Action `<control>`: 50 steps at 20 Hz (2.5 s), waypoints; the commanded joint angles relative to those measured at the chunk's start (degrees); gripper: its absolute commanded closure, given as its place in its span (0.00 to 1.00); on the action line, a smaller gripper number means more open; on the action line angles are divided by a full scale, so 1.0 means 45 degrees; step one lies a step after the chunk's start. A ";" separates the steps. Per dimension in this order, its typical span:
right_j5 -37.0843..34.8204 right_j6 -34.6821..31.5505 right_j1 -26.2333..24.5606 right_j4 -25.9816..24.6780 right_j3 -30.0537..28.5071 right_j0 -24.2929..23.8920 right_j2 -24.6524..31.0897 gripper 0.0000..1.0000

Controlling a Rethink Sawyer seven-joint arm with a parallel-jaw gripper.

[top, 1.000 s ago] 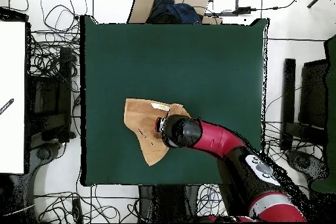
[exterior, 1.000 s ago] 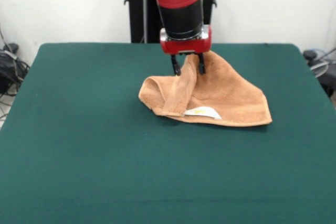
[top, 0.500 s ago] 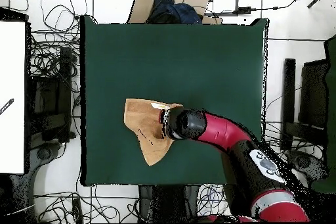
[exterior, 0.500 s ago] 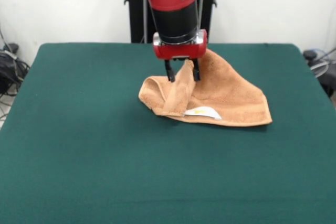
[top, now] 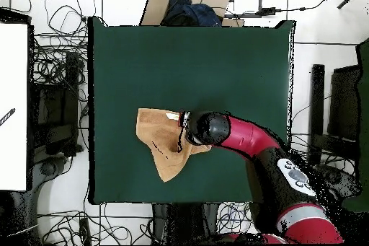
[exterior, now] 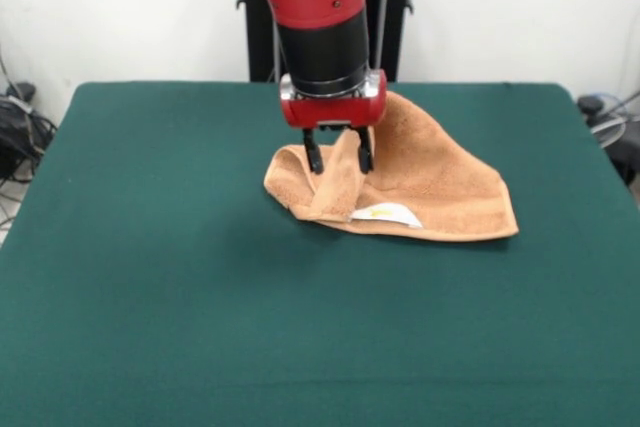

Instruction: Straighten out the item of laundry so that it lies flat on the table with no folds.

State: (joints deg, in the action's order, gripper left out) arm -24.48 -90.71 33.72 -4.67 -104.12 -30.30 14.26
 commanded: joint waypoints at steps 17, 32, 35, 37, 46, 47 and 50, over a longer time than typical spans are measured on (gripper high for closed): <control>-0.0702 0.0165 -0.1559 -0.0921 0.1486 0.0206 0.0901 0.00; -0.0585 0.0300 -0.1762 -0.1113 0.1826 0.0203 0.1074 1.00; -0.0674 0.0251 -0.1730 -0.1161 0.1902 0.0291 0.0997 1.00; -0.0744 0.0219 -0.1694 -0.1210 0.1956 0.0364 0.0924 1.00; -0.0778 -0.0046 -0.1513 -0.1186 0.1647 0.0273 0.0967 1.00; -0.0832 -0.0167 -0.1293 -0.1140 0.1488 0.0307 0.0900 1.00; -0.1038 -0.0261 -0.0757 -0.1162 0.1224 0.0434 0.0727 1.00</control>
State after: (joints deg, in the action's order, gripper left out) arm -24.62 -90.71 27.36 -7.83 -98.40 -29.55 14.89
